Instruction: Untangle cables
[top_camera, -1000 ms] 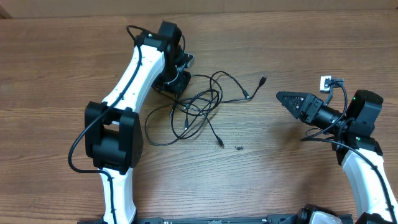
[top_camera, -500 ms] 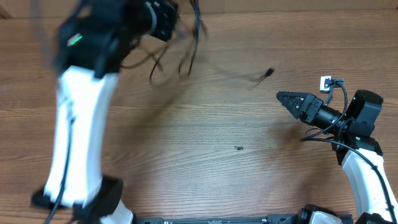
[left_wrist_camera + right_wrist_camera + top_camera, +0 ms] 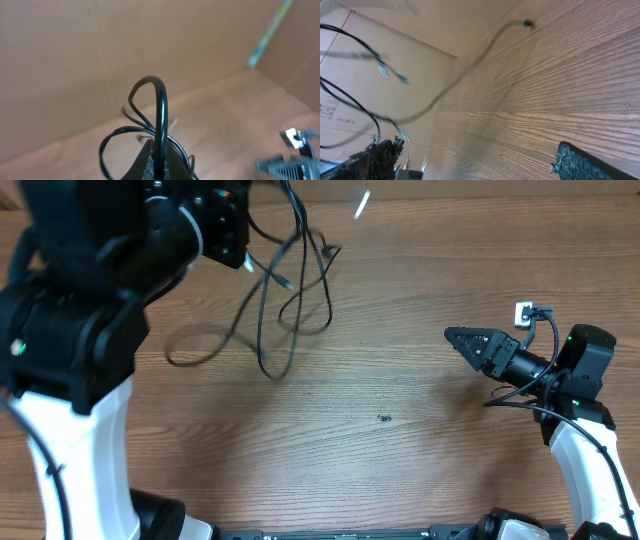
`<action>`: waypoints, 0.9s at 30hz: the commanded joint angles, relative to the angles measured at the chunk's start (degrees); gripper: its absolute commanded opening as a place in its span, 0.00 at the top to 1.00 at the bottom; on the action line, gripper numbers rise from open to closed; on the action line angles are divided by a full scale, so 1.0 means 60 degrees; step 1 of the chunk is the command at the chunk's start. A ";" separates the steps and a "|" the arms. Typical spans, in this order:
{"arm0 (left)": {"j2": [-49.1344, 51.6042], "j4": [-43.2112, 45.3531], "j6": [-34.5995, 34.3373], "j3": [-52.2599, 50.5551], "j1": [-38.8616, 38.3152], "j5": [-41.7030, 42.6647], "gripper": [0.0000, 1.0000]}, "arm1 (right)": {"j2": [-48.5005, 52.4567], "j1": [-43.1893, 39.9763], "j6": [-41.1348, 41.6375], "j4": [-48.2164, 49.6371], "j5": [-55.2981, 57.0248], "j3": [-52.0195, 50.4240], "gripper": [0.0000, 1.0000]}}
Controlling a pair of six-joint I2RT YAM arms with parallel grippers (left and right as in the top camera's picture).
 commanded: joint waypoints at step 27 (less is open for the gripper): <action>0.3428 -0.1290 0.3064 -0.0051 -0.3679 0.2652 0.96 | 0.0029 0.0892 0.0004 0.0754 0.0237 -0.0011 0.00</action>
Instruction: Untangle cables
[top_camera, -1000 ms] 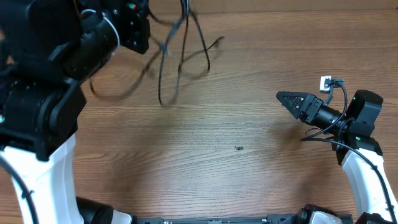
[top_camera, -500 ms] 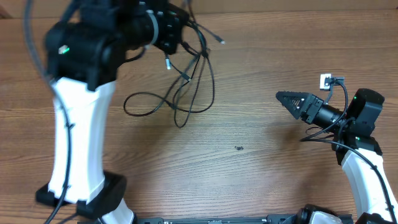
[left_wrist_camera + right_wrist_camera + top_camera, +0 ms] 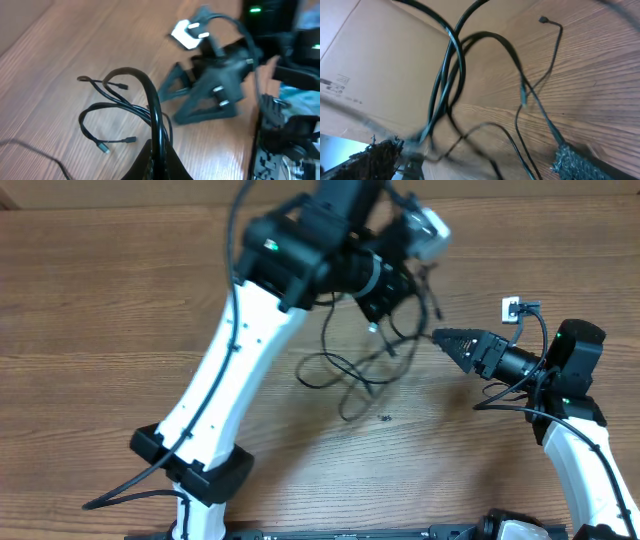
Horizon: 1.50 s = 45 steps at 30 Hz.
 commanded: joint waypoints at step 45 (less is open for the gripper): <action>-0.4299 0.0616 -0.0692 0.0051 0.2670 0.0812 0.96 | 0.0029 0.0616 0.0033 -0.1774 0.4124 -0.0011 0.00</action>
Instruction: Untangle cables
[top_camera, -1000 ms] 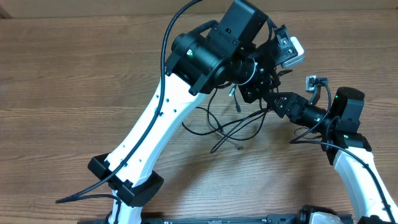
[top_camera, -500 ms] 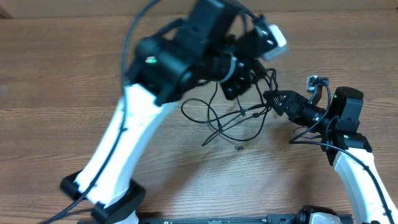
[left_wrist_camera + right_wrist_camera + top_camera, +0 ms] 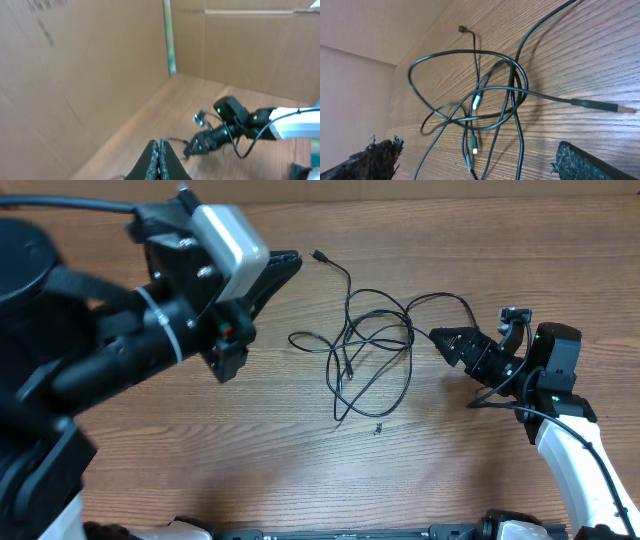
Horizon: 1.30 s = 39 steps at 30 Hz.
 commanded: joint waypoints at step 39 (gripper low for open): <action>0.3978 -0.1676 -0.0240 -0.0233 0.0106 -0.0765 0.00 | 0.0102 0.2983 0.5162 -0.0295 0.3705 -0.0040 0.40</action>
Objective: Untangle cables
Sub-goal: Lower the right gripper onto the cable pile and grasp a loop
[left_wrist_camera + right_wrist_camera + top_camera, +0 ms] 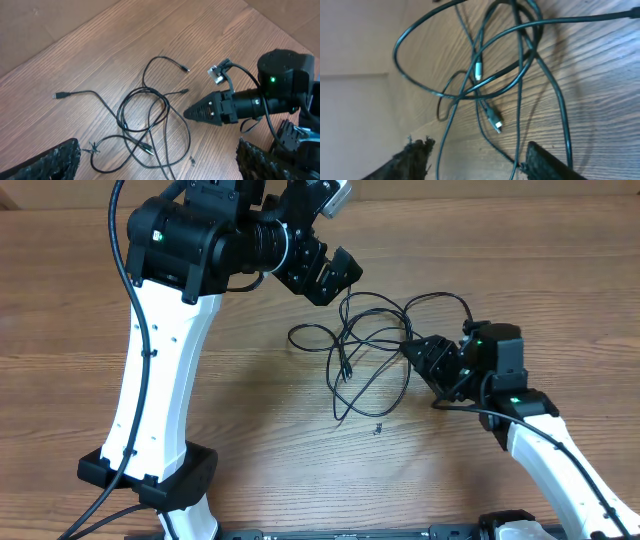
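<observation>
A tangle of thin black cables [370, 345] lies in loose crossing loops on the wooden table, with several plug ends sticking out; it also shows in the left wrist view [150, 120] and the right wrist view [485, 75]. My left gripper [335, 275] hangs above the tangle's far edge. It is wide open [157, 156] and holds nothing. My right gripper [412, 352] points at the tangle's right edge, low over the table. Its fingers stand apart [480, 157], with two or three cable strands running between them.
A small dark speck [379, 429] lies on the table just in front of the tangle. The left arm's base [150, 475] stands at the near left. The right arm's own cable with a white tag [218, 73] sits on its wrist. Cardboard walls stand behind.
My left gripper was shut and empty, pointing away from the table; now it is wide open and looks down on the tangle. My right gripper has moved left onto the tangle's edge, jaws narrower.
My left gripper was shut on a cable loop, holding the tangle up at the far left. Then it held it at the middle, beside my open right gripper. Then the cables lay on the table and the left gripper was empty. Now both grippers are open at the tangle.
</observation>
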`<action>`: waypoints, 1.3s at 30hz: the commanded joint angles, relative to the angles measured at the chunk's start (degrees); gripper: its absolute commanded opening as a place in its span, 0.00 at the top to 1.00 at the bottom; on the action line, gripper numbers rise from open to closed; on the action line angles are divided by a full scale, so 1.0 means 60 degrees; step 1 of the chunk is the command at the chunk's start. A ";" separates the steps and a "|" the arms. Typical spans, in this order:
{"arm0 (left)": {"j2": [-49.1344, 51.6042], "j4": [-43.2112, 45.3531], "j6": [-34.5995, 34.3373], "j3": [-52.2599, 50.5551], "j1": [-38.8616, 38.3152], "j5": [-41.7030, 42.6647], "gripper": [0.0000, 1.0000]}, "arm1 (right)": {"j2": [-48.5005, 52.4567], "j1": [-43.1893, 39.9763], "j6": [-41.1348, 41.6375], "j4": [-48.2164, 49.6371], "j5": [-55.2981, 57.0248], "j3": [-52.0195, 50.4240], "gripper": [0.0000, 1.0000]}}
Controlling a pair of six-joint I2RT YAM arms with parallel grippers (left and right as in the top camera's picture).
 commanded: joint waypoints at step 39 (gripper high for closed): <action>0.0047 0.0029 0.0000 -0.0033 0.0095 -0.0080 0.01 | 0.3395 0.0270 0.1060 0.3242 0.1290 -0.0040 0.62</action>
